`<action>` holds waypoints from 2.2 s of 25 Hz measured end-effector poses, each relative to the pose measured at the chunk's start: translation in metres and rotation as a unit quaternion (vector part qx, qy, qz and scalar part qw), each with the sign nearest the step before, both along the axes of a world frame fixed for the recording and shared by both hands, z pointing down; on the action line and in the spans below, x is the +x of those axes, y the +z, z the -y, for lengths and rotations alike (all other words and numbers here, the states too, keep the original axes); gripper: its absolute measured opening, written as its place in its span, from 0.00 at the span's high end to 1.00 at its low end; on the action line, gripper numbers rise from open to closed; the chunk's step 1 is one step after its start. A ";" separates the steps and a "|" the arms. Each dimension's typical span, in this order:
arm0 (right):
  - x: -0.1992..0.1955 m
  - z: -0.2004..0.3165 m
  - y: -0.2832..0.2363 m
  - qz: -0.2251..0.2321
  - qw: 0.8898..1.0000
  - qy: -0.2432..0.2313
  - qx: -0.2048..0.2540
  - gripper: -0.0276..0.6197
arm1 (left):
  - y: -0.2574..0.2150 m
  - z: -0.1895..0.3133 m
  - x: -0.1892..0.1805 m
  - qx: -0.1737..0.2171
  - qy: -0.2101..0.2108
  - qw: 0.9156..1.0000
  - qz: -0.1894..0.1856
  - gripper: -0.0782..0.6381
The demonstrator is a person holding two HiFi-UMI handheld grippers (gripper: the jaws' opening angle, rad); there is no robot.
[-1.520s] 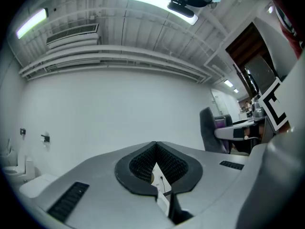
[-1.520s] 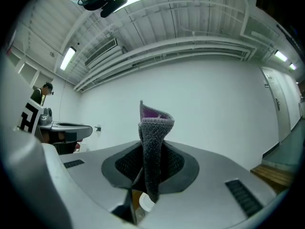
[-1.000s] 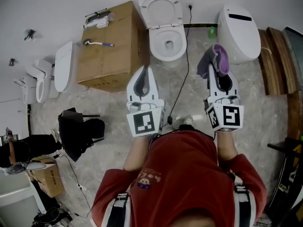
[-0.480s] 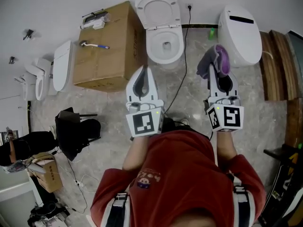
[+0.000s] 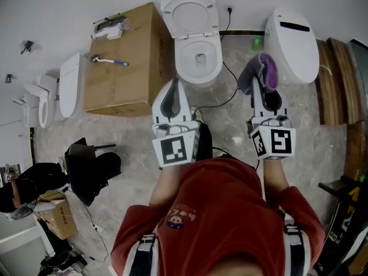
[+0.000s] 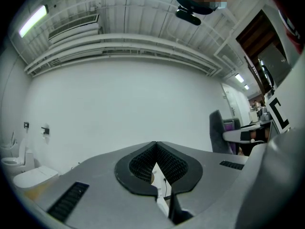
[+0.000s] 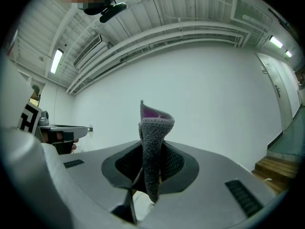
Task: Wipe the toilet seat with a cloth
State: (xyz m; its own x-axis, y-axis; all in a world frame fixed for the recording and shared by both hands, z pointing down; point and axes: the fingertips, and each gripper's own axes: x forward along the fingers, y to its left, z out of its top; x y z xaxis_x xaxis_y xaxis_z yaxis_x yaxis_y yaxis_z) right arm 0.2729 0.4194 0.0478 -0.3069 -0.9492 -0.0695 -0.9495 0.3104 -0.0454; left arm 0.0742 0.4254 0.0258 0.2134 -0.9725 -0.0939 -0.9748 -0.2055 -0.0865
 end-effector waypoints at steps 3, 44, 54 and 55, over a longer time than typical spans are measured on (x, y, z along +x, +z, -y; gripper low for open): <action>-0.013 0.030 0.003 -0.010 1.000 0.005 -0.002 0.86 | 0.004 0.032 -0.013 0.002 0.006 1.000 -0.007 0.87; -0.158 0.430 0.039 -0.035 0.999 0.033 -0.006 0.86 | 0.060 0.446 -0.146 -0.018 0.040 0.999 0.002 0.87; -0.133 0.490 0.188 -0.059 0.995 0.023 -0.078 0.86 | 0.173 0.498 -0.122 -0.044 0.043 0.998 -0.014 0.87; -0.133 0.494 0.207 -0.062 0.994 0.024 -0.086 0.86 | 0.189 0.501 -0.122 -0.043 0.042 0.998 -0.013 0.87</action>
State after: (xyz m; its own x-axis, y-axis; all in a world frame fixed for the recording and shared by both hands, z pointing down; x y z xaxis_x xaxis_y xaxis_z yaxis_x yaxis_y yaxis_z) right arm 0.1397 -0.0748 0.2550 -0.2578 -0.9573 0.1310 -0.9644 0.2632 0.0249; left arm -0.0479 -0.0757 0.2145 0.2928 -0.9560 -0.0174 -0.9556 -0.2920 -0.0394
